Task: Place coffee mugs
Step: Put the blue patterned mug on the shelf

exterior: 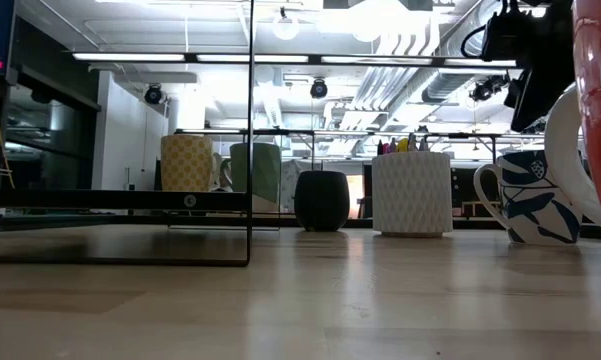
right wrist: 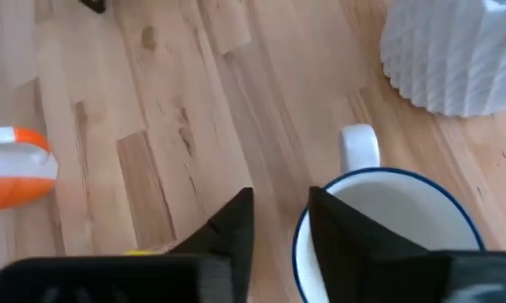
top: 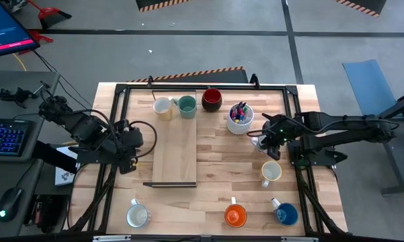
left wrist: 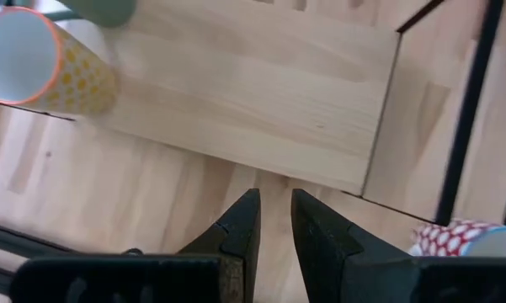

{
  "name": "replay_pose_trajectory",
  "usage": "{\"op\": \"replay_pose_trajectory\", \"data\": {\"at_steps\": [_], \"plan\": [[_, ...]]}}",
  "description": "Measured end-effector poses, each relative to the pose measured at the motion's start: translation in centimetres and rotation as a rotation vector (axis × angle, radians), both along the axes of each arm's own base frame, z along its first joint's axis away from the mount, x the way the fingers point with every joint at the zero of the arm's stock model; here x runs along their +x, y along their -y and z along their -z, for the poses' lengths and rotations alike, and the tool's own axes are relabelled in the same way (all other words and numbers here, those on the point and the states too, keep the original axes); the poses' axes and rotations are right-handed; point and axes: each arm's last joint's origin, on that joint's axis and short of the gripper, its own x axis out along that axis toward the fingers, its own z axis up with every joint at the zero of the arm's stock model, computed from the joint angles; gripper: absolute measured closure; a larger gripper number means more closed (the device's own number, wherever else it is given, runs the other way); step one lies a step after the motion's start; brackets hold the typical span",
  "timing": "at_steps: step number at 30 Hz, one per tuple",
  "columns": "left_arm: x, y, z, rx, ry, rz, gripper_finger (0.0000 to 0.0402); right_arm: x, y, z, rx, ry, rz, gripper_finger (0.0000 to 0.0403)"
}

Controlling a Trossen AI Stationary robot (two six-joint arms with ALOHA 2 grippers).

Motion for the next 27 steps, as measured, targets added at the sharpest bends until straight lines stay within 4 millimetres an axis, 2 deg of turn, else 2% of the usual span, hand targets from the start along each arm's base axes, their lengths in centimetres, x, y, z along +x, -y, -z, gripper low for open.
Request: {"op": "replay_pose_trajectory", "data": {"at_steps": [5,9,18,27], "plan": [[0.0,-0.1,0.0,0.029,0.008,-0.001,0.0342,0.3,0.0,0.8,0.033,-0.101,0.062,0.0275],[0.0,-0.2,0.0,0.052,0.017,0.002,0.0342,0.6,0.2,1.7,-0.006,-0.206,0.110,0.0274],[0.0,-0.2,0.0,0.057,0.020,0.000,0.0342,2.5,0.3,3.5,-0.020,-0.306,0.105,0.0274],[0.0,-0.2,0.0,0.071,0.013,0.033,0.0342,4.1,0.5,5.5,-0.029,-0.414,0.188,0.0274]]}}
